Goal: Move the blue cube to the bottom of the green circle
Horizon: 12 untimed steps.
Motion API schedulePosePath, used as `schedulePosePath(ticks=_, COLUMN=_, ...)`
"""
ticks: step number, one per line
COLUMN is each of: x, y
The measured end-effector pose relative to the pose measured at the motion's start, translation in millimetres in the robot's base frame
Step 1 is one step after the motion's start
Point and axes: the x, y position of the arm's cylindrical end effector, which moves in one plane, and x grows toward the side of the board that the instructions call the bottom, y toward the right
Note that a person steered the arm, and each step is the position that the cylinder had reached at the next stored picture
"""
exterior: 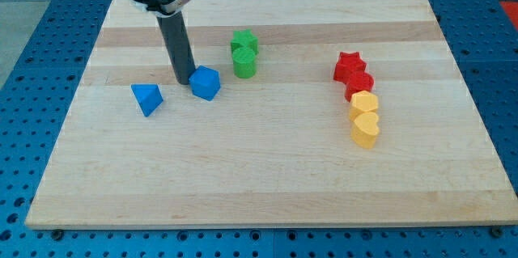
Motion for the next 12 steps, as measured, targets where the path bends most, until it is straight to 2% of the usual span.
schedulePosePath(ticks=1, x=3, y=29)
schedulePosePath(ticks=2, x=5, y=27)
schedulePosePath(ticks=3, x=29, y=6)
schedulePosePath(ticks=4, x=57, y=20)
schedulePosePath(ticks=5, x=60, y=53)
schedulePosePath(ticks=6, x=58, y=61)
schedulePosePath(ticks=12, x=46, y=68)
